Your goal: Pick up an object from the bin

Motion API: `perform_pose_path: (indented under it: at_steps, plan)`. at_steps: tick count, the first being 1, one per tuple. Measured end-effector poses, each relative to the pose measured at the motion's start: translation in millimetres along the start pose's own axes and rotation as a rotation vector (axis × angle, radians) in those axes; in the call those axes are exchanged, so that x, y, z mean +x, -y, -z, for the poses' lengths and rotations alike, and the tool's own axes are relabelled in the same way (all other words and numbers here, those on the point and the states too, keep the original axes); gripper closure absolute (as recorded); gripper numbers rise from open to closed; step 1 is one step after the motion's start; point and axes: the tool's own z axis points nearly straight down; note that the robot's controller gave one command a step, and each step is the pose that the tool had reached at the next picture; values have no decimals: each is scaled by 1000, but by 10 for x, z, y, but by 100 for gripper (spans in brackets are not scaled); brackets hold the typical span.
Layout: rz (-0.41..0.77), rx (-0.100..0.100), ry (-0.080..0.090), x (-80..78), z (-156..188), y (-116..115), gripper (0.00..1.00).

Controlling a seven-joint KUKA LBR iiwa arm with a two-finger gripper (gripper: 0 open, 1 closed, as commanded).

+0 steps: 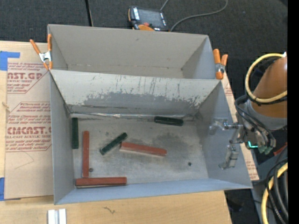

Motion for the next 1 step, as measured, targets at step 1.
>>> perform_pose_path:
  at_steps: [1]
  plan:
    - [0, -3, 6, -821, -940, -555, 0]
